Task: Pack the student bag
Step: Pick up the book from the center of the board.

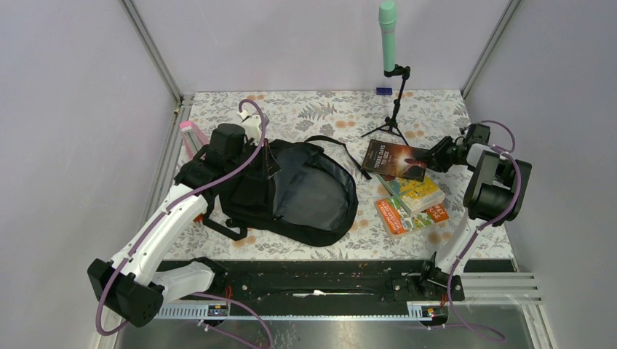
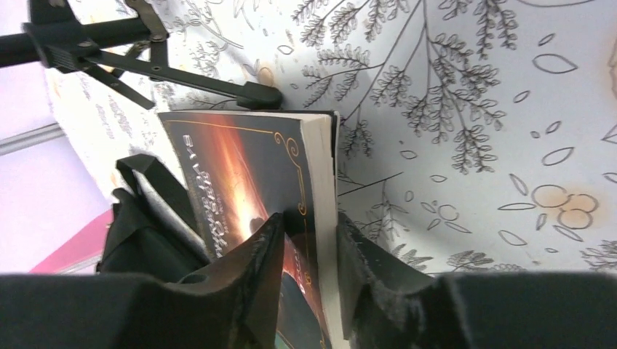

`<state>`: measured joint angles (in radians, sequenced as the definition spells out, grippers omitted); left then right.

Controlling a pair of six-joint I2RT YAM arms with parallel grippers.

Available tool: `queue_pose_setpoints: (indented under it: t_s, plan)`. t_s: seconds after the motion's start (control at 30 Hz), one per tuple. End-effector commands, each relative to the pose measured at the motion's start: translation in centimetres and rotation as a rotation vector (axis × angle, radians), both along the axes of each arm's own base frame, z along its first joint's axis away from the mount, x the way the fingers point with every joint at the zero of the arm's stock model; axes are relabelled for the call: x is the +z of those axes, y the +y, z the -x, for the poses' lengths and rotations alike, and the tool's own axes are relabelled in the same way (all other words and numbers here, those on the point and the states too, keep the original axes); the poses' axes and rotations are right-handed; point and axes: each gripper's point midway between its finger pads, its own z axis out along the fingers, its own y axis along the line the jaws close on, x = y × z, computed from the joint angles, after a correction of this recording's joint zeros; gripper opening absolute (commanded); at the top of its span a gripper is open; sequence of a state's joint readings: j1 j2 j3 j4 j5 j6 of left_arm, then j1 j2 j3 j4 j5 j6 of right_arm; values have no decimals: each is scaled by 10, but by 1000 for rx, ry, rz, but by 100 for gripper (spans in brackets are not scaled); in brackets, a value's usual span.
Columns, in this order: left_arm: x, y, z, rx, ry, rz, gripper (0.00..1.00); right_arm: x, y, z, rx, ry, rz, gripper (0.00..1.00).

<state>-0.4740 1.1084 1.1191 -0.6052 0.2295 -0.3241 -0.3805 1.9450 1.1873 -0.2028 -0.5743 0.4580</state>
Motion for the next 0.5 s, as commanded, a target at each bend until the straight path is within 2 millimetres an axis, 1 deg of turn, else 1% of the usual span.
queue_pose_setpoints:
  t_s: [0.0,0.07,0.2,0.3,0.47]
  plan:
    - [29,-7,-11,-6,-91,71,0,22,-2,-16,14,-77,-17,29]
    - [28,-7,-11,-6,-90,71,0,22,-2,-15,8,-74,-17,19]
    - [28,-7,-11,-4,-89,70,0,33,0,-15,17,-101,-20,8]
    - [28,-6,-12,-2,-91,67,0,48,2,-11,18,-132,-15,0]
    - [28,-6,-12,1,-95,68,0,91,7,-2,-3,-235,12,0]
